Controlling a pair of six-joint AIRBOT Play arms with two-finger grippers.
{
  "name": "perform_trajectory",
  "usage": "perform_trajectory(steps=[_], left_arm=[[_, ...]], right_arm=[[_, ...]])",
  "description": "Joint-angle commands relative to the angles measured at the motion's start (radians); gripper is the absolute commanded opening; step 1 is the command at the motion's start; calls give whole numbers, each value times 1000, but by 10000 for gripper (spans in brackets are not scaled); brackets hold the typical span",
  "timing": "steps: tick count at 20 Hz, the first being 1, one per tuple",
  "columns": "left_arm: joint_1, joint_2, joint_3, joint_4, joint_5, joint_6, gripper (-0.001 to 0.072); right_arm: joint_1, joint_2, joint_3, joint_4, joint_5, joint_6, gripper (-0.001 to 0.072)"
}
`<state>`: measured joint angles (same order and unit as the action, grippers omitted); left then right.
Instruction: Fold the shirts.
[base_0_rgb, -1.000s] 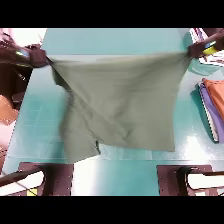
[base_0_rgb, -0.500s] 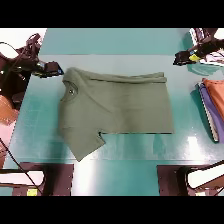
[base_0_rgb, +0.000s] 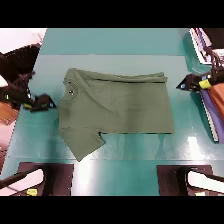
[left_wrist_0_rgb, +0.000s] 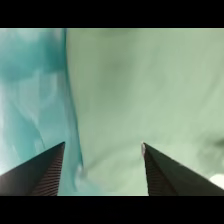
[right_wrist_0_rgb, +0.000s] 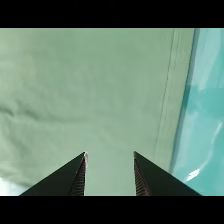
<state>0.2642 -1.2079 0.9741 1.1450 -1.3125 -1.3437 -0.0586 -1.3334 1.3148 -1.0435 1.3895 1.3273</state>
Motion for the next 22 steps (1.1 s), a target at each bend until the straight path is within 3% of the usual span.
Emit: perform_trajectory(steps=[1,8,9,10,11,19,20,22], left_arm=[[12,125,-253,8,46,9,567],[11,151,-407,-63,150,11,566],[11,151,-407,-83,159,20,491],[11,151,-407,-100,172,28,358],[11,151,-407,-119,186,45,293],[11,151,-407,-135,203,43,271],[11,151,-407,-135,201,47,35],[12,151,-397,-133,183,50,28]], right_arm=[[-14,132,-181,56,-46,-12,347],[-10,237,-243,56,-108,-12,347],[-10,240,-243,56,-107,-12,346],[-10,241,-243,56,-103,-12,347],[-10,241,-243,56,-101,-12,347],[-10,241,-243,55,-79,-12,346],[-10,241,-243,53,-75,-12,347],[-40,241,-245,45,-36,-12,347]])
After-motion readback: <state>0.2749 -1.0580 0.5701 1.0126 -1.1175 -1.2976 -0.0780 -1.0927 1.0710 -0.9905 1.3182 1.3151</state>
